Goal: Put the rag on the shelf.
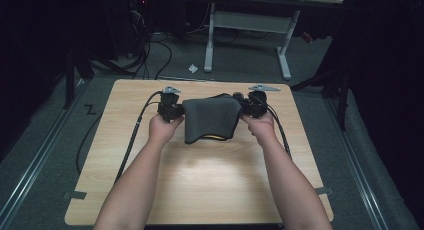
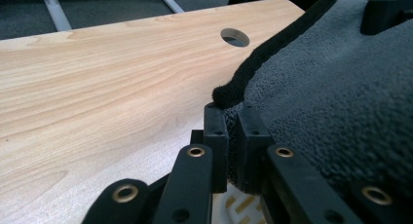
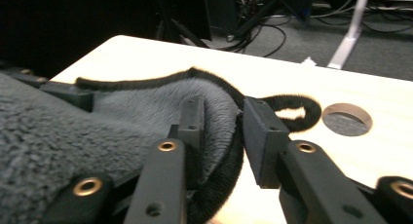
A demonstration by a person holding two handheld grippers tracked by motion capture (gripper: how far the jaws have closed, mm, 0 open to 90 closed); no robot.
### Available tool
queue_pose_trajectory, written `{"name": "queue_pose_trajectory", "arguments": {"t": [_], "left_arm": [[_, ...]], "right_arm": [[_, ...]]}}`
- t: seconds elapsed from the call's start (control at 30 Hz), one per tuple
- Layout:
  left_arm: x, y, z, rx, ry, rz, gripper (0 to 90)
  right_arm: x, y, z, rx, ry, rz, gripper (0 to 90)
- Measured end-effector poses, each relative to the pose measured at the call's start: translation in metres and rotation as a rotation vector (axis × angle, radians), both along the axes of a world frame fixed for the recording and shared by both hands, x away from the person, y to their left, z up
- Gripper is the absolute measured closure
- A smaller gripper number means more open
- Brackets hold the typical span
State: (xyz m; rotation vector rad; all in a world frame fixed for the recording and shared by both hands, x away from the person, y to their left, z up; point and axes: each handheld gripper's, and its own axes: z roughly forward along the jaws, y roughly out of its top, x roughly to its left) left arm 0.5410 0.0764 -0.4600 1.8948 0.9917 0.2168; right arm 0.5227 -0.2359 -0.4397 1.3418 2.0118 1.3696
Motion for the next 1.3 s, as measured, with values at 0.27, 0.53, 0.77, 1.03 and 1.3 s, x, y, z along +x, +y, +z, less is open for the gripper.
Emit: {"name": "queue_pose_trajectory", "arguments": {"t": [0.27, 0.53, 0.77, 1.03, 1.3], "left_arm": [[-0.004, 0.004, 0.003, -0.006, -0.016, 0.045, 70.8], [-0.009, 0.014, 0.002, 0.031, -0.046, 0.088, 65.1], [-0.014, 0.026, 0.006, 0.033, -0.068, 0.114, 63.2], [-0.032, 0.047, 0.01, 0.015, -0.105, 0.147, 61.0], [-0.059, 0.061, 0.006, 0.005, -0.132, 0.16, 57.7]], "right_arm": [[-0.005, -0.01, 0.013, -0.083, -0.077, -0.076, 61.0], [-0.011, -0.017, 0.017, -0.12, -0.103, -0.1, 58.4], [-0.017, -0.024, 0.013, -0.141, -0.101, -0.113, 57.2], [-0.033, -0.031, 0.009, -0.182, -0.109, -0.11, 54.8], [-0.055, -0.037, 0.009, -0.216, -0.137, -0.126, 51.7]]}}
